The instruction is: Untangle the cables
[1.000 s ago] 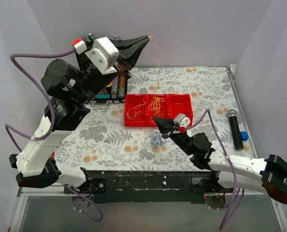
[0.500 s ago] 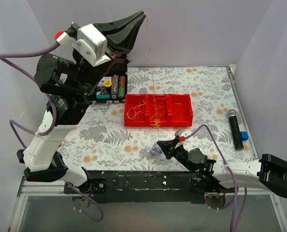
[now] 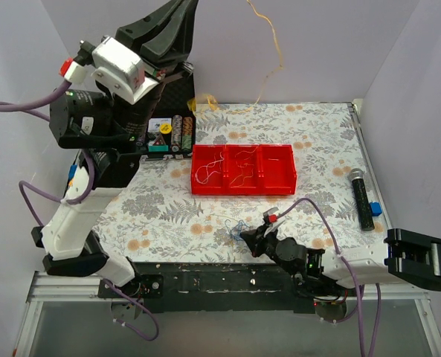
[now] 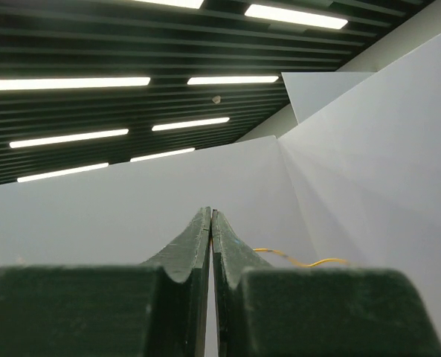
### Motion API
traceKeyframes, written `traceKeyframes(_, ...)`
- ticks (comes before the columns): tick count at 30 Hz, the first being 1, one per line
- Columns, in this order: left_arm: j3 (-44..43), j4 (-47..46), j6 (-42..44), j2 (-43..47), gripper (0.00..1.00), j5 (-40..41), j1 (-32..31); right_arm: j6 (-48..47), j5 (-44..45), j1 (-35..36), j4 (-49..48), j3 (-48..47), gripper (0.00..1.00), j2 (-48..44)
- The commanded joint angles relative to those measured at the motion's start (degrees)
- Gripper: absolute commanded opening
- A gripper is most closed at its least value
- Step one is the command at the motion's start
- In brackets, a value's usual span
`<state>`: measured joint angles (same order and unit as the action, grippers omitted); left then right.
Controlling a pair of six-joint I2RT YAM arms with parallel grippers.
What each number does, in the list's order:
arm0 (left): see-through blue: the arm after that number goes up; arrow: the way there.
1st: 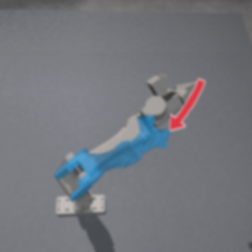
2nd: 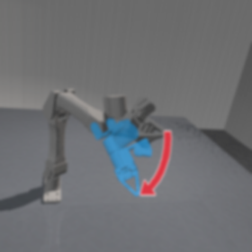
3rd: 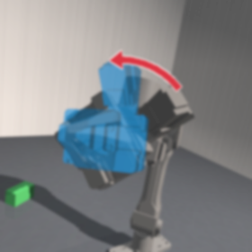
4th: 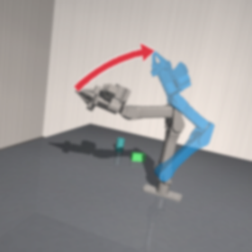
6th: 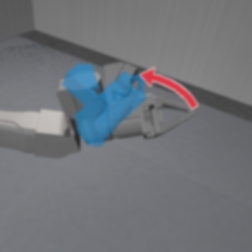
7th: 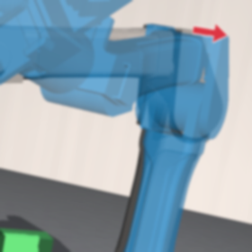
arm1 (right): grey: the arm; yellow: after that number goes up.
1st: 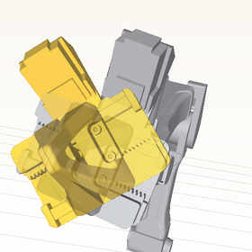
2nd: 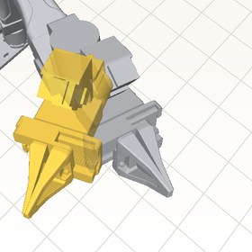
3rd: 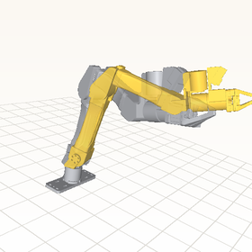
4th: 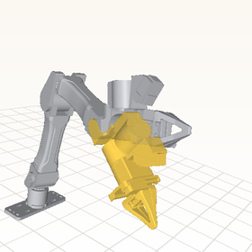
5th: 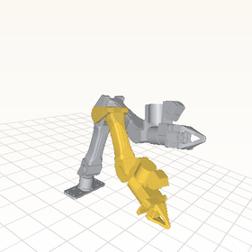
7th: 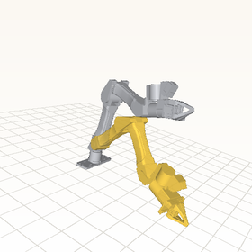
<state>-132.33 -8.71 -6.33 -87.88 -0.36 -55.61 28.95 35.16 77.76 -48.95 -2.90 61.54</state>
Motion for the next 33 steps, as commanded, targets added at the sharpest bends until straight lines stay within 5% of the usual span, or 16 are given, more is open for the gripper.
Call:
traceKeyframes(1,8.2,-3.5,1.2,5.4,0.0,0.4,0.0,3.5,6.1,1.9,3.7,7.3,0.01,-1.9)
traceKeyframes(10,-8.0,-10.4,12.7,-3.2,0.0,2.4,0.0,13.5,8.9,5.0,11.2,8.7,0.01,-0.4)
traceKeyframes(18,22.5,-3.6,6.8,8.7,0.0,2.0,0.0,6.3,12.1,5.8,14.0,5.5,0.01,-9.7)
traceKeyframes(33,45.8,-6.5,2.7,9.0,0.0,6.7,0.1,1.3,16.7,6.0,37.2,0.8,0.01,-41.2)
